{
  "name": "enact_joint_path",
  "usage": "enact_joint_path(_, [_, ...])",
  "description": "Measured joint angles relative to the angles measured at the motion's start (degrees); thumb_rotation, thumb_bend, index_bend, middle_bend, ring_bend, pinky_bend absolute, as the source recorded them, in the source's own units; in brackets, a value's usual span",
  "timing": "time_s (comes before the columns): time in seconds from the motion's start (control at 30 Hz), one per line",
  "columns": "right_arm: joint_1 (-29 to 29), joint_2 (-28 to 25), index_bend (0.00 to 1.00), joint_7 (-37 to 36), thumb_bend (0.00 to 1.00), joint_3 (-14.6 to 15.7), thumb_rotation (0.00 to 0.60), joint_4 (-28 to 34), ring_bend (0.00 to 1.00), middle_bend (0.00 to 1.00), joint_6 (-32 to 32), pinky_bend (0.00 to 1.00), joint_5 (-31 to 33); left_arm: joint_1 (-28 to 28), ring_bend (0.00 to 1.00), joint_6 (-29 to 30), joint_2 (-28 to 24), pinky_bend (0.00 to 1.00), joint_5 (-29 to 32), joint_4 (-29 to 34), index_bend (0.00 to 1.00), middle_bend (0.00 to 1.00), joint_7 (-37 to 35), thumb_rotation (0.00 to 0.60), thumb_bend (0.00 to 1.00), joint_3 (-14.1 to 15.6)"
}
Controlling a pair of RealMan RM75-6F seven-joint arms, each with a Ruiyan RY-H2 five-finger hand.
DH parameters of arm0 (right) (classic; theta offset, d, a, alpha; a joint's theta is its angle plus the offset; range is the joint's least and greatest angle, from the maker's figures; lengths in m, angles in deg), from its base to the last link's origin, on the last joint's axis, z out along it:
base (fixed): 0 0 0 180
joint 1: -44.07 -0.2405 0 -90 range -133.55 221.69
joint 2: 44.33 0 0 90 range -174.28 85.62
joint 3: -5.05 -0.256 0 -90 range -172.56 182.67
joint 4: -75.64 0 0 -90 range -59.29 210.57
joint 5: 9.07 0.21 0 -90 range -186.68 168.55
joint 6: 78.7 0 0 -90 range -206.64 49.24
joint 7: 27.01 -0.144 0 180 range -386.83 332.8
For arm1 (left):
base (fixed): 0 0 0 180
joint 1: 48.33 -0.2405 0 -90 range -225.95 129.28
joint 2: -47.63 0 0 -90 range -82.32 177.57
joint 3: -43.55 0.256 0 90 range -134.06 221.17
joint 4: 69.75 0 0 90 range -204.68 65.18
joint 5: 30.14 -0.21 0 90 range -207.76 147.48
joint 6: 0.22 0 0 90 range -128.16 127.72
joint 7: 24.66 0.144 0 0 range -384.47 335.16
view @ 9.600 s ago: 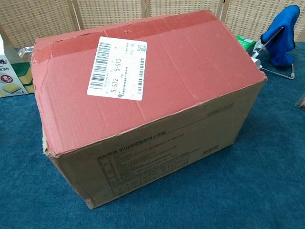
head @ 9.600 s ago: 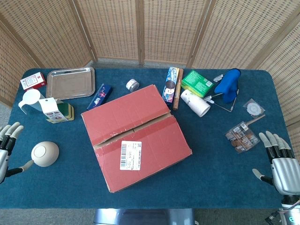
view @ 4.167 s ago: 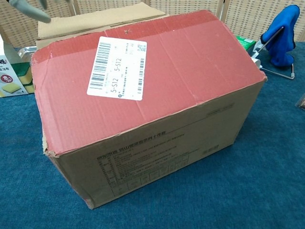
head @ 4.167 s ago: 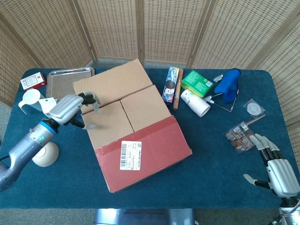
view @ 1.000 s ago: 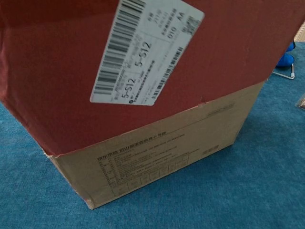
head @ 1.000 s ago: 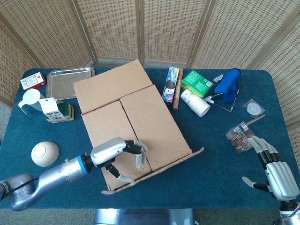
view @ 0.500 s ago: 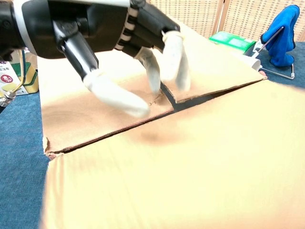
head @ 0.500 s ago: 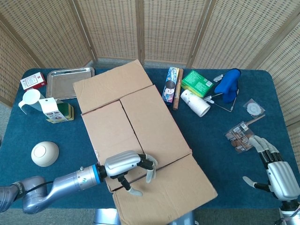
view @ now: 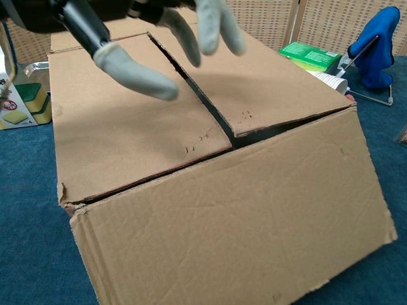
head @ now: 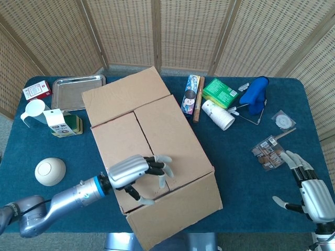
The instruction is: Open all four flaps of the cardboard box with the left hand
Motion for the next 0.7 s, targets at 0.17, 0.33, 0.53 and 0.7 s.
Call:
enact_joint_path(0.17, [-0.10,-0.01,0.00,0.22,0.00,0.01,0.600,0.18,0.00,0.00,-0.34,0.13,0.06,-1.26,0.00,0.98,-1.50,0.20,-1.12,-3.20,0.19,0.02,4.90,0.600,0.12,0.75])
enact_joint_path(0.33, [-0.23,0.09,0.00,0.70,0.00,0.09,0.600,0.34,0.00,0.00,-0.66,0.13,-0.04,-2.70,0.00,2.01,-1.15,0.12,-0.50,-7.87,0.05,0.00,12.64,0.600,0.12,0.84])
enact_joint_path(0.53, [-0.19,0.12,0.00,0.95,0.00,0.12,0.600,0.43,0.00,0.00,-0.60,0.13,-0.10,-3.64,0.00,3.74,3.64,0.09,2.61,-13.91,0.03,0.00,21.24,0.600,0.12,-1.15])
enact_joint_path(0.7, [-0.25,0.09,0.00,0.65,0.00,0.06,0.600,0.33,0.00,0.00,-0.77,0.13,0.13,-3.29,0.00,3.76,7.72,0.06,6.09,-17.22,0.03,0.00,26.80,0.600,0.12,-3.34])
